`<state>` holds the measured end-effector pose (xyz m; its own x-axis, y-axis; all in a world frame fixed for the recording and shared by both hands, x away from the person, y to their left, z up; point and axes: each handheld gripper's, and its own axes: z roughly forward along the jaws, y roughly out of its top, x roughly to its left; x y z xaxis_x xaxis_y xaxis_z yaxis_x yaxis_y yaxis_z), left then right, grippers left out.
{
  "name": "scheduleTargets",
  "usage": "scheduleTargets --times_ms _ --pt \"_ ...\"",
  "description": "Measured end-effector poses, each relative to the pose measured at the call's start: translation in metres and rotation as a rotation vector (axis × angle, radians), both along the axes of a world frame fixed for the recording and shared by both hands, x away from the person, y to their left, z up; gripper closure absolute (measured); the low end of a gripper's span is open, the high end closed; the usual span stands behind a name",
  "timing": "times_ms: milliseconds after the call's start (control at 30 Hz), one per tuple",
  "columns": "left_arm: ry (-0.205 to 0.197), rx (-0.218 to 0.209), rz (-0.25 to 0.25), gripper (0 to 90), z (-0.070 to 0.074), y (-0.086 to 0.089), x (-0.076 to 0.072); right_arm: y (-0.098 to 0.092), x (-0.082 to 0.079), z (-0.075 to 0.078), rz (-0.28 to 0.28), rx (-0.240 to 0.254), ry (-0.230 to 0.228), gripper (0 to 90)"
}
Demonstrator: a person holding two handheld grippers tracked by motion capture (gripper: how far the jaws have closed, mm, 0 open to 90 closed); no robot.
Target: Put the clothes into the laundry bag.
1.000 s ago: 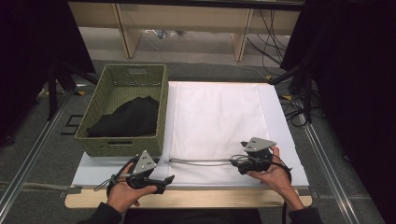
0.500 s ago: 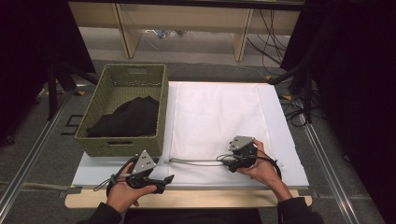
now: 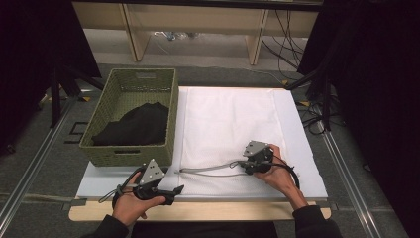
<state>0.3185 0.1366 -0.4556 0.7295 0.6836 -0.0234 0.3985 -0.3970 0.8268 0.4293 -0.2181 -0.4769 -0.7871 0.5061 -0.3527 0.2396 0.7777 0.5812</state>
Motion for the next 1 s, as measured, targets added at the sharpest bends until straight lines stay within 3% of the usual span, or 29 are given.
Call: scheduleTargets --times_ms 67,133,167,233,300,367,400,600,733,833,867,1000 --pt "0.003 0.001 0.008 20.4 0.000 0.000 0.000 0.001 0.001 0.000 -0.006 -0.005 0.001 45.1" --pt "-0.008 0.005 0.008 20.5 0.000 0.000 0.000 0.002 0.003 0.002 -0.003 0.004 0.018 52.8" --pt "0.005 -0.018 0.021 20.5 0.000 -0.001 0.000 0.003 0.004 0.002 -0.003 -0.002 0.019 55.2" --pt "0.006 -0.022 0.022 20.5 -0.001 -0.001 0.000 0.004 0.005 0.002 0.005 -0.001 0.024 58.1" --pt "0.001 -0.010 0.017 20.7 0.000 0.000 0.000 0.005 0.009 0.001 0.043 -0.033 0.012 65.4" --pt "0.012 -0.012 0.020 20.7 0.000 0.000 -0.001 0.005 0.009 0.002 0.034 -0.028 0.033 67.6" --pt "0.009 -0.008 0.022 20.8 0.001 0.000 -0.001 0.007 0.010 0.002 0.044 0.011 0.044 73.2" --pt "0.008 -0.006 0.010 20.9 0.001 0.000 0.000 0.010 0.011 0.006 0.063 0.014 0.040 85.8" --pt "0.013 -0.009 0.010 21.1 0.001 0.000 0.000 0.009 0.011 0.008 0.065 0.018 0.053 88.4" --pt "0.010 -0.007 0.018 21.1 0.001 0.000 -0.001 0.008 0.012 0.014 0.070 0.007 0.024 88.8" --pt "0.007 -0.001 0.020 21.1 0.001 0.001 0.000 0.009 0.011 0.016 0.067 0.032 0.027 88.9" --pt "-0.005 0.017 0.009 21.1 0.002 0.001 0.000 0.009 0.012 0.023 0.085 0.035 0.001 88.9"
